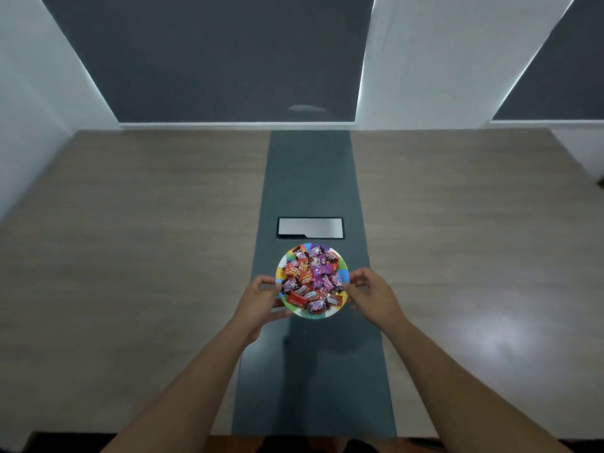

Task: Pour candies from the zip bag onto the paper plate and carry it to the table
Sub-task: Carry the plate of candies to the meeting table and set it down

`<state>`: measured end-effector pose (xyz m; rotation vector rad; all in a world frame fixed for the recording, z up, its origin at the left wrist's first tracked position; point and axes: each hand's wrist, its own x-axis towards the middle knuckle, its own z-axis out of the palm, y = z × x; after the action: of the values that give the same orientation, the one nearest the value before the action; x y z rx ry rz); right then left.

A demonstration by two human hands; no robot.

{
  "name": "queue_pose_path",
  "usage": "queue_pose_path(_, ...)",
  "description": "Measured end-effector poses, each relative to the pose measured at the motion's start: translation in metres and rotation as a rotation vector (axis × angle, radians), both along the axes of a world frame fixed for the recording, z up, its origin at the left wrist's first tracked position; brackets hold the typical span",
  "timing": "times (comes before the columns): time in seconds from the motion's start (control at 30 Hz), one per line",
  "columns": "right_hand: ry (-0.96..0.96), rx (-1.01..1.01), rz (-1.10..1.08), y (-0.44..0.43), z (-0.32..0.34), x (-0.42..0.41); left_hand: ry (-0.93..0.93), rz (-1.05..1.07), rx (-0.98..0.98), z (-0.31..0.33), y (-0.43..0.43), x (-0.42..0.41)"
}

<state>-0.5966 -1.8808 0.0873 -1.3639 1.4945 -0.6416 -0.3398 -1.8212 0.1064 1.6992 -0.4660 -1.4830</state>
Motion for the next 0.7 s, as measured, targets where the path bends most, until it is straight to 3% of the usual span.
queue_pose_path(0.33, 0.011, 0.100, -0.061, -0.105, -0.029, 0.036, -0.146, -0.153, 0.016, -0.026, -0.120, 0.038)
queue_pose_path(0.7, 0.093, 0.173, -0.011, -0.214, -0.082, 0.051, -0.200, -0.141, 0.090, -0.087, -0.226, 0.048)
